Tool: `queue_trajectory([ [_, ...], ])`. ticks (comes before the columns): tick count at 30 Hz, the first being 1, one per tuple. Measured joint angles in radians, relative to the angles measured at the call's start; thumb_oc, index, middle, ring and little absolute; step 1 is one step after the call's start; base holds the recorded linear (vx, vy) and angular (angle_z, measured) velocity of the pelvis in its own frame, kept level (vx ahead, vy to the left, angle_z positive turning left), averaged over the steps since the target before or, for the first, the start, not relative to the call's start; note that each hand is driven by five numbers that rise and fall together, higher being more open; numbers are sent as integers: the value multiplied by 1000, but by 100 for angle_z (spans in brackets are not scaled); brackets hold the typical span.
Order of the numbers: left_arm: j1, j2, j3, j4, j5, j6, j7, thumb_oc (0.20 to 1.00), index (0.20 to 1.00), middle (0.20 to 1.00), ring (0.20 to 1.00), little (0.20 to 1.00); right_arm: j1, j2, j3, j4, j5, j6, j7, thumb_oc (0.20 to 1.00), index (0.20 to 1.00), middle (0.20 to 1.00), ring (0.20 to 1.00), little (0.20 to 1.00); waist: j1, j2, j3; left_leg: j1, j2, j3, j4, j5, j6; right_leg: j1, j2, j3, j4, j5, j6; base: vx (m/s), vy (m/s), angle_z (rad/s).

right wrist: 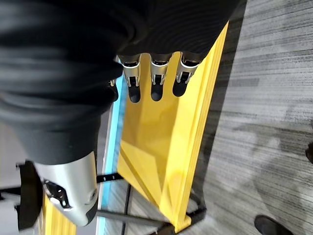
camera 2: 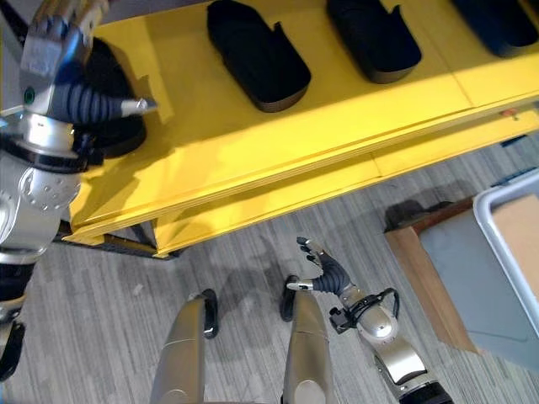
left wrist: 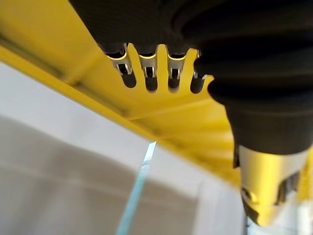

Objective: Move parts from the plastic box to the shelf.

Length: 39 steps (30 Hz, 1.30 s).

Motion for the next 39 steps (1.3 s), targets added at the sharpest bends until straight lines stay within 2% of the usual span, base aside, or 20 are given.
queue_trajectory([
  [3,23,-66,-34,37,-36,3,27,1000,1000,1000,1000,1000,-3,-3,14,0,1,0,-2,1000,1000,1000,1000,1000,-1,-1,0,9,1,6,-9,1,-1,3,0,-1,-1,-1,-12,-24,-3,0],
  [6,98,-75,-31,36,-50,2,61,1000,1000,1000,1000,1000,-31,-4,15,2,1,-1,-12,1000,1000,1000,1000,1000,7,-2,0,32,3,8,-25,8,-6,16,3,1,3,-1,-18,-21,-5,0],
  [9,195,-120,-17,31,-53,-3,67,1000,1000,1000,1000,1000,-49,-1,16,3,5,-4,-31,1000,1000,1000,1000,1000,5,-3,0,83,3,9,-53,8,-5,63,6,-1,-21,-7,-14,11,-5,-1],
  [15,317,-147,-14,-38,-141,-55,53,1000,1000,1000,1000,1000,-49,9,14,4,19,-15,-54,1000,1000,1000,1000,1000,18,-6,-1,169,7,15,-126,21,-4,145,16,-3,-89,2,-9,50,-22,-3],
  [18,395,-157,-21,-55,-238,-104,14,1000,1000,1000,1000,1000,-54,31,7,4,19,-22,-74,1000,1000,1000,1000,1000,27,-6,-2,244,4,18,-198,40,-8,216,20,-13,-148,20,-12,60,-19,1],
  [21,528,-172,1,-85,-398,-140,-45,1000,1000,1000,1000,1000,-55,37,2,-7,19,-40,-82,1000,1000,1000,1000,1000,35,-1,-11,360,2,24,-336,92,-17,330,35,-30,-274,60,-5,84,-28,1],
  [24,622,-174,40,-102,-495,-161,-90,1000,1000,1000,1000,1000,-49,36,-37,-55,18,-47,-90,1000,1000,1000,1000,1000,36,3,-18,436,-1,38,-439,135,-18,398,43,-35,-361,94,-1,46,-12,-3],
  [29,728,-176,56,-105,-557,-176,-151,1000,1000,1000,1000,1000,-38,27,-112,-140,18,-75,-102,1000,1000,1000,1000,1000,35,20,-54,533,-2,45,-552,170,-20,488,55,-49,-461,123,2,66,-15,-1],
  [33,844,-186,56,-105,-611,-183,-211,1000,1000,1000,1000,1000,1,19,-178,-223,18,-102,-109,1000,1000,1000,1000,1000,35,40,-111,596,-2,43,-630,191,-22,552,64,-63,-530,138,7,49,-10,4],
  [39,930,-221,53,-105,-669,-184,-263,1000,1000,1000,1000,1000,-7,-12,-195,-233,4,-116,-111,1000,1000,1000,1000,1000,49,41,-140,647,-1,46,-666,200,-23,596,71,-66,-558,142,8,72,-18,-1],
])
